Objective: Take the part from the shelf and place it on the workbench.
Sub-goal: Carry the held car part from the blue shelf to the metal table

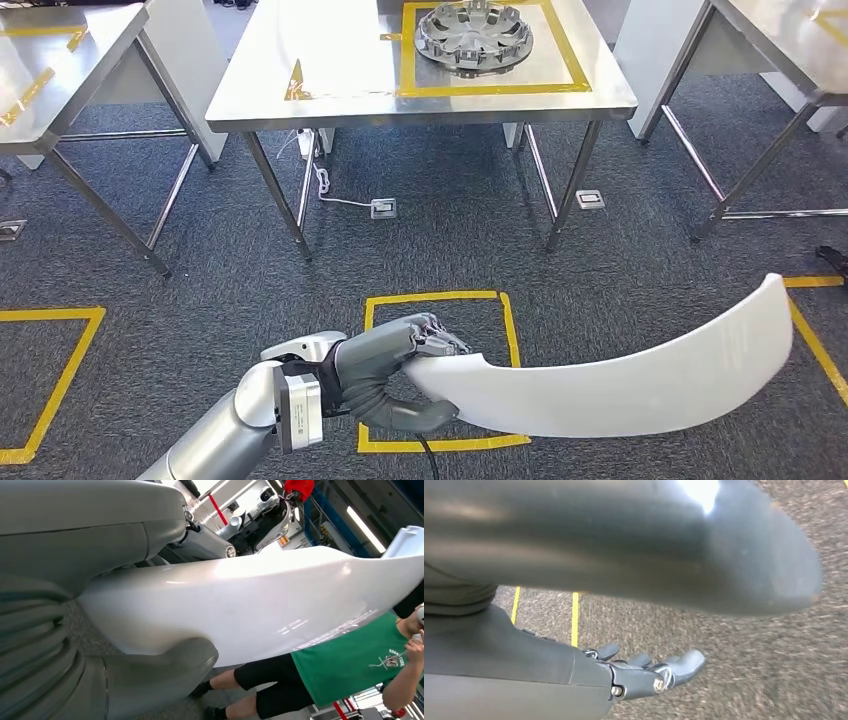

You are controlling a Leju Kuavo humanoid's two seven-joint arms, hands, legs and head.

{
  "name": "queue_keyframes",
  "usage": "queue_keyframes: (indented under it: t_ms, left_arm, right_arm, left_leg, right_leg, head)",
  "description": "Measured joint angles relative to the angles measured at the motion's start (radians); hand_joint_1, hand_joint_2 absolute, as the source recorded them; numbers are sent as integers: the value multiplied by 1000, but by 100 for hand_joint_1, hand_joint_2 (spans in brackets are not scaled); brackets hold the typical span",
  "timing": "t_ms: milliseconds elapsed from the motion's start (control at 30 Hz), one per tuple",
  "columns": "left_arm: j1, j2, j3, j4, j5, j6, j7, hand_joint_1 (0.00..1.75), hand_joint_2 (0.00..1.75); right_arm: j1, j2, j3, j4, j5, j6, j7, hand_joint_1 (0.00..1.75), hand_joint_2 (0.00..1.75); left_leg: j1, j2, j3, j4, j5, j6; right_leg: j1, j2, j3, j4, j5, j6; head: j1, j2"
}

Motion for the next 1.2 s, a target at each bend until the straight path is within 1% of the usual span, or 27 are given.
queue_keyframes:
  t_ms: [67, 100, 133, 233, 267, 300, 367, 400, 433, 467, 533, 567, 600, 633, 700, 733, 767, 867, 900, 933, 1000, 1033, 1067, 1100, 1133, 1167, 1200]
  left_arm:
    - [2, 3, 0, 4, 0, 0, 0, 175, 175]
    - [2, 4, 0, 5, 0, 0, 0, 175, 175]
    - [3, 5, 0, 7, 0, 0, 0, 175, 175]
    - [8, 11, 0, 16, 0, 0, 0, 175, 175]
    - [9, 12, 0, 17, -1, 0, 0, 175, 175]
    - [8, 11, 0, 18, -1, 0, 0, 175, 175]
    - [2, 6, 0, 17, -1, 0, -1, 175, 175]
    - [-2, 4, 0, 17, 0, 0, -2, 175, 175]
    - [-3, 2, 0, 17, 0, 0, -2, 175, 175]
    - [-3, 2, 0, 18, 0, 0, -2, 175, 175]
    - [-3, 2, -1, 20, 0, 0, -2, 175, 175]
    - [-3, 2, -1, 21, 0, 0, -2, 175, 175]
    - [-3, 2, -1, 23, 0, 0, -2, 175, 175]
    - [-3, 2, -1, 24, 0, 0, -2, 175, 175]
    - [-3, 2, -1, 26, 0, 0, -2, 175, 175]
    - [-4, 2, -1, 27, 0, 0, -2, 175, 175]
    - [-4, 1, -1, 28, 0, 0, -2, 175, 175]
    - [-5, 1, -1, 28, 0, 0, -2, 175, 175]
    - [-6, 1, -1, 28, 0, 0, -2, 175, 175]
    - [-7, 1, -1, 28, 1, 0, -3, 175, 175]
    - [-7, 2, -1, 29, 2, 0, -4, 175, 175]
    - [-6, 3, -1, 30, 2, 0, -5, 175, 175]
    - [-5, 3, -1, 32, 3, 0, -5, 175, 175]
    - [-5, 4, -1, 34, 3, 0, -5, 175, 175]
    - [-5, 4, -1, 35, 3, 0, -5, 175, 175]
    - [-6, 4, -1, 36, 4, -1, -6, 175, 175]
    - [-8, 4, -1, 37, 4, -2, -7, 175, 175]
  right_arm:
    - [3, 0, 0, 0, 0, -1, 0, 0, 0]
    - [4, 0, 0, 0, 0, -1, 0, 0, 0]
    - [5, 0, 0, 0, 0, -1, 0, 0, 0]
    - [7, 2, -1, 0, 0, 0, 0, 0, 0]
    - [7, 2, -1, 0, 0, -1, 0, 0, 0]
    - [5, 2, -1, 0, 0, -2, -1, 0, 0]
    - [0, 0, -1, 0, 0, -3, -2, 0, 0]
    - [-3, 0, 0, 0, -1, -2, -2, 0, 0]
    - [-5, -1, 0, 0, -1, -2, -3, 0, 0]
    - [-6, -1, -1, 0, -2, -1, -3, 0, 0]
    - [-5, -1, -1, 0, -4, 0, -3, 0, 0]
    - [-4, -1, -1, 0, -5, 0, -3, 0, 0]
    - [-3, -1, -1, 0, -5, 0, -3, 0, 0]
    - [-3, -1, -1, 0, -6, 0, -3, 0, 0]
    - [-2, 0, -1, 0, -6, 0, -2, 0, 0]
    - [-2, 0, -2, 0, -6, 0, -2, 0, 0]
    - [-2, 0, -2, 0, -6, 0, -1, 0, 0]
    - [0, 0, -2, 0, -6, 0, 0, 0, 0]
    - [-1, 0, -2, 0, -6, 0, -1, 0, 0]
    - [-1, 0, -2, 0, -6, -1, -1, 0, 0]
    - [-2, 0, -3, 0, -6, -1, -1, 0, 0]
    - [-1, 0, -4, 0, -7, -1, -1, 0, 0]
    - [-1, 0, -4, 0, -7, -1, -1, 0, 0]
    - [0, 0, -5, 0, -7, -1, 0, 0, 0]
    - [0, 0, -6, 0, -7, -1, 2, 0, 0]
    - [0, 1, -6, 0, -8, -1, 3, 0, 0]
    - [0, 1, -7, 0, -8, -1, 4, 0, 0]
  left_leg:
    - [0, 1, -75, -8, -100, -2]
    - [0, 2, -101, -36, -114, 0]
    - [0, 3, -121, -80, -82, 3]
    - [-6, 10, -156, -235, 203, 19]
    - [-7, 10, -156, -259, 263, 24]
    - [-8, 7, -149, -265, 274, 30]
    - [-5, 3, -125, -266, 264, 44]
    - [-4, 2, -112, -267, 254, 52]
    - [-3, 2, -100, -268, 244, 57]
    - [-4, 2, -89, -269, 232, 61]
    - [-4, -1, -66, -269, 209, 65]
    - [-4, -3, -53, -268, 198, 64]
    - [-4, -5, -39, -268, 187, 63]
    - [-4, -6, -25, -268, 176, 61]
    - [-5, -7, -3, -268, 156, 54]
    - [-7, -8, 4, -268, 147, 48]
    - [-8, -9, 11, -266, 144, 41]
    - [-10, -8, 21, -246, 144, 22]
    - [-10, -6, 15, -228, 133, 17]
    - [-9, -4, -2, -195, 111, 13]
    - [-5, -1, -68, -85, 56, 4]
    - [-3, 0, -104, -33, 37, 0]
    - [-1, 1, -128, -8, 35, -2]
    - [0, 2, -133, -20, 55, -2]
    - [0, 3, -120, -67, 94, 0]
    - [0, 5, -95, -136, 139, 4]
    - [-2, 7, -71, -199, 166, 8]
  right_leg:
    - [0, 5, 53, -4, -40, 0]
    - [-1, 7, 78, -4, -60, 1]
    - [-1, 9, 103, -5, -81, 2]
    - [3, 14, 156, -4, -142, 16]
    - [6, 15, 170, -1, -155, 22]
    - [8, 16, 178, 10, -157, 29]
    - [7, 14, 163, 74, -132, 40]
    - [5, 13, 133, 126, -120, 45]
    - [4, 12, 95, 181, -125, 49]
    - [3, 12, 55, 230, -149, 53]
    - [2, 11, -15, 284, -229, 58]
    - [2, 11, -36, 280, -250, 59]
    - [1, 11, -46, 253, -243, 59]
    - [1, 11, -43, 203, -203, 58]
    - [2, 9, -23, 85, -94, 50]
    - [4, 8, -15, 46, -62, 44]
    - [6, 8, -10, 25, -46, 37]
    - [4, 9, 13, 9, -30, 16]
    - [1, 8, 23, 7, -28, 10]
    - [0, 8, 31, 5, -29, 6]
    - [-1, 8, 36, 5, -37, 2]
    - [-1, 7, 37, 6, -40, 2]
    - [-1, 8, 39, 6, -45, 3]
    - [-1, 8, 44, 6, -49, 4]
    - [-1, 8, 51, 6, -55, 6]
    - [-2, 8, 59, 6, -61, 9]
    - [-1, 8, 66, 6, -67, 13]
  head:
    - [-2, 0]
    - [-3, 0]
    - [-4, 0]
    - [-7, 0]
    - [-7, 0]
    - [-6, 0]
    - [-3, 0]
    - [-1, 0]
    - [0, 0]
    - [1, 0]
    - [2, 0]
    - [3, 0]
    - [4, 0]
    - [5, 0]
    - [7, 0]
    - [8, 0]
    - [8, 0]
    - [8, 0]
    - [6, 0]
    - [3, 0]
    - [-1, 0]
    - [-2, 0]
    - [-2, 0]
    - [-2, 0]
    - [-2, 0]
    - [-2, 0]
    - [-2, 0]
